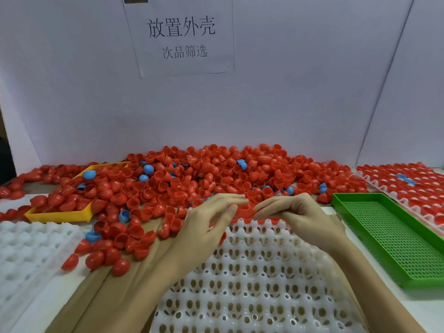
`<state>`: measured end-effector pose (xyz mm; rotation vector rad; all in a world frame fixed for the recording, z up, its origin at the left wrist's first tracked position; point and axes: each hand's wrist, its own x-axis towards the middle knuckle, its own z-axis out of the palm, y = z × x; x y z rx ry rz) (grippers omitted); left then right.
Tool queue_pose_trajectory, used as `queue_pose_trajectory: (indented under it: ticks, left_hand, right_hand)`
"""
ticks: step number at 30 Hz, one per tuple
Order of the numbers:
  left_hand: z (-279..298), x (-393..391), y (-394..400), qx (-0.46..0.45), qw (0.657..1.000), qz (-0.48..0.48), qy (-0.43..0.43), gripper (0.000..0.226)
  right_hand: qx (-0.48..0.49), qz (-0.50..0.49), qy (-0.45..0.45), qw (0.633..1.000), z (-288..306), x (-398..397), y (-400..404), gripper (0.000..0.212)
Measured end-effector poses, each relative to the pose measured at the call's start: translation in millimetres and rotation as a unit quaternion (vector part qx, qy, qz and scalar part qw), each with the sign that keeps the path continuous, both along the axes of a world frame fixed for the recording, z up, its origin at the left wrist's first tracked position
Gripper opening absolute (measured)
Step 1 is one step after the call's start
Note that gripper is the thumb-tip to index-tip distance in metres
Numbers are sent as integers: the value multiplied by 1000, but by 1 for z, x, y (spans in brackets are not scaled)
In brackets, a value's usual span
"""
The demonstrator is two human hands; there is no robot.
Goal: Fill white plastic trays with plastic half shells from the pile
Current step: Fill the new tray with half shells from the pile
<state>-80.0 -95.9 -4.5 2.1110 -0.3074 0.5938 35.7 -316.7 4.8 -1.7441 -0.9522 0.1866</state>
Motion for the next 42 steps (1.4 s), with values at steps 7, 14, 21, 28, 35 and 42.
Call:
queue_pose_trajectory:
  ticks: [7,14,21,28,35,42]
  left_hand:
    - [3,-1,3,-103,988,-33,108,27]
    - [-10,5,-1,12,996,91,-4,14]
    - [-25,10,5,213,967,138,-5,14]
    - [-25,9,8,293,950,107,16,34]
    - [-20,4,16,289,956,36,27,32]
    - [-19,7,20,283,958,23,36,32]
  right_hand:
    - [-12,32,-22,999,3,-11,7,54]
    - [43,-18,-3,999,1,-1,-2,58]
    - [93,-139,-5,986,-4,13,-17,56]
    - [91,-164,-3,982,-8,16,-17,56]
    - [102,-198,3,975,-15,22,-21,58]
    - [107,-253,-17,961,-29,37,-28,63]
